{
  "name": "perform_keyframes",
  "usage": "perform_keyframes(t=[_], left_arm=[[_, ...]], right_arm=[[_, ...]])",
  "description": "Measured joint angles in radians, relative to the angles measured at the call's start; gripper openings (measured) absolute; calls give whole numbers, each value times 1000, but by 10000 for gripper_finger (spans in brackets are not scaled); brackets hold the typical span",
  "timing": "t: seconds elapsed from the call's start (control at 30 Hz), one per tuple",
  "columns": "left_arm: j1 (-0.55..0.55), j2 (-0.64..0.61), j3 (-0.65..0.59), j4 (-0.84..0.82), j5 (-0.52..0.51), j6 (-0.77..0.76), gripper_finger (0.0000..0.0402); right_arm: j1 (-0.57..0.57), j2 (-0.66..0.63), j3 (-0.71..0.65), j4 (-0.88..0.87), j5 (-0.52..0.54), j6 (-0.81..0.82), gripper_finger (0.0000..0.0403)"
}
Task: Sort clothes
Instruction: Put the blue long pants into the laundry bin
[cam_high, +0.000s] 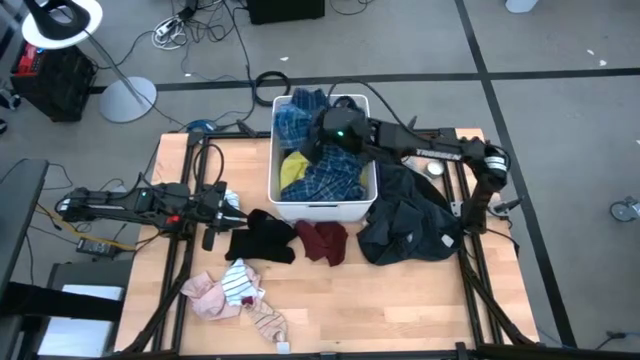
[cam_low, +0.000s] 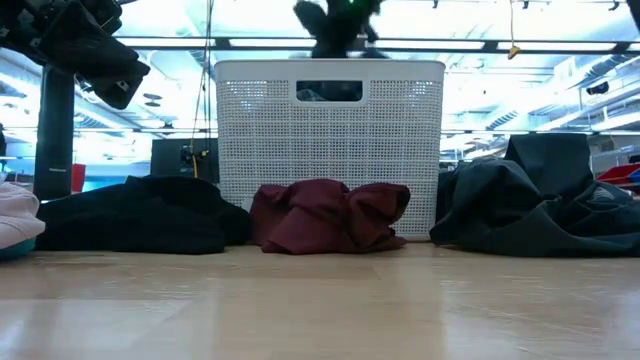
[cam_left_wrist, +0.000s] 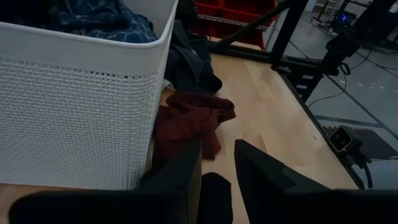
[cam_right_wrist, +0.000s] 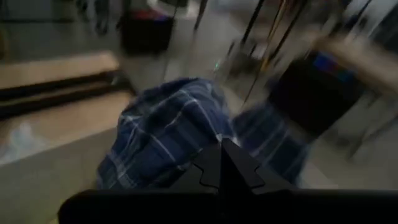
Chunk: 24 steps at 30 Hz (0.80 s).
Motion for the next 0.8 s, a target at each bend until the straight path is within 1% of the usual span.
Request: perform_keyframes(t=[0.07, 0.13, 0.23, 0.33, 0.47, 0.57, 0.7, 0.8], left_arm=[[0, 0, 0, -9, 0, 0, 102], [0, 0, 0, -10, 0, 5, 102], [0, 0, 0, -12, 0, 21, 102], [0, 0, 0, -12, -13, 23, 102], [0, 0, 0, -15, -19, 22, 102], [0, 0, 0, -22, -19, 18, 102], [0, 0, 0, -22, -19, 17, 102], [0, 0, 0, -22, -20, 14, 102]], right_arm=[[-34, 22, 0, -97, -71, 110, 0], [-57, 56, -1, -153, -147, 169, 0], [-71, 119, -1, -208, -278, 202, 0], [-74, 196, -1, -244, -368, 214, 0], [-80, 272, 1, -255, -449, 214, 1], [-86, 304, 1, -255, -478, 221, 8], [-93, 304, 2, -252, -496, 253, 22], [-94, 280, 0, -266, -500, 273, 37]])
